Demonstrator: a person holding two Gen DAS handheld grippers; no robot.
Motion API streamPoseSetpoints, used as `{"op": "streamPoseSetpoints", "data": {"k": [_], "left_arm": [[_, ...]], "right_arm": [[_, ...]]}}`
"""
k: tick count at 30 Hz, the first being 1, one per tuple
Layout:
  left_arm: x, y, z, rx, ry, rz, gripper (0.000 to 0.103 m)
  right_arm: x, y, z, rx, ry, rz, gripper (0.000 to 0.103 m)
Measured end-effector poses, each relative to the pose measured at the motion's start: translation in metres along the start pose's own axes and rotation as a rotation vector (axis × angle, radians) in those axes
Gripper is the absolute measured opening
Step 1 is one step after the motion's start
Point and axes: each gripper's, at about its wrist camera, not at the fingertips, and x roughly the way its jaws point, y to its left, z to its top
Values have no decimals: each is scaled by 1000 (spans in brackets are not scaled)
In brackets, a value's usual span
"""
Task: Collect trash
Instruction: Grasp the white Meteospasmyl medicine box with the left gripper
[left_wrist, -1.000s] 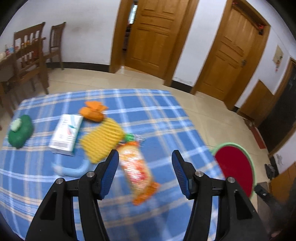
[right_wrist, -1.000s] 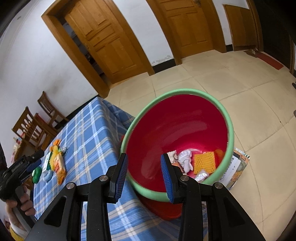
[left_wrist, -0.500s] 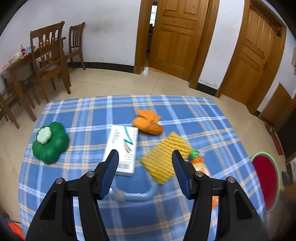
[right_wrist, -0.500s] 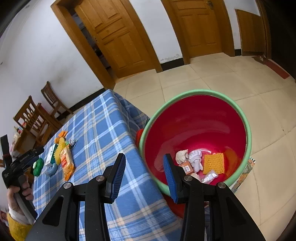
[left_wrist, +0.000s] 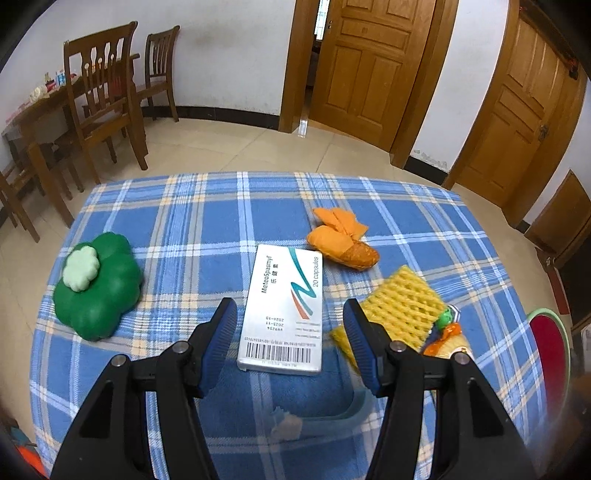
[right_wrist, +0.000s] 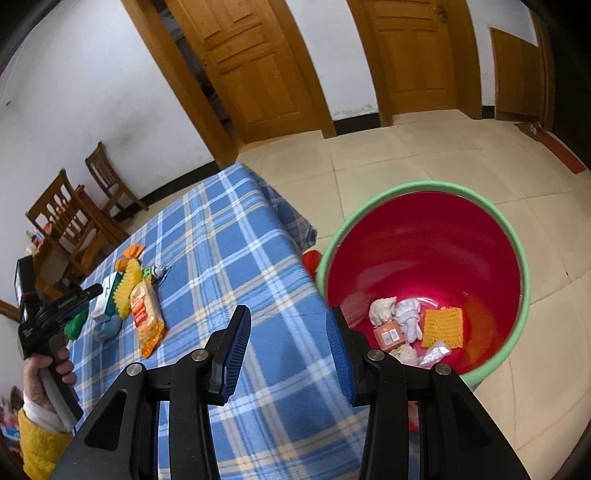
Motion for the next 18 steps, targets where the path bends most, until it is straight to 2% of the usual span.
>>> {"op": "streamPoseSetpoints", "data": {"k": [10,18], "left_arm": [[23,7,-1,-41,45,-5,60],[26,4,-2,-21,49,8,58]], "right_arm": [[22,37,6,-87,33,27,44],[38,63,11,-152,47,59,44]]}}
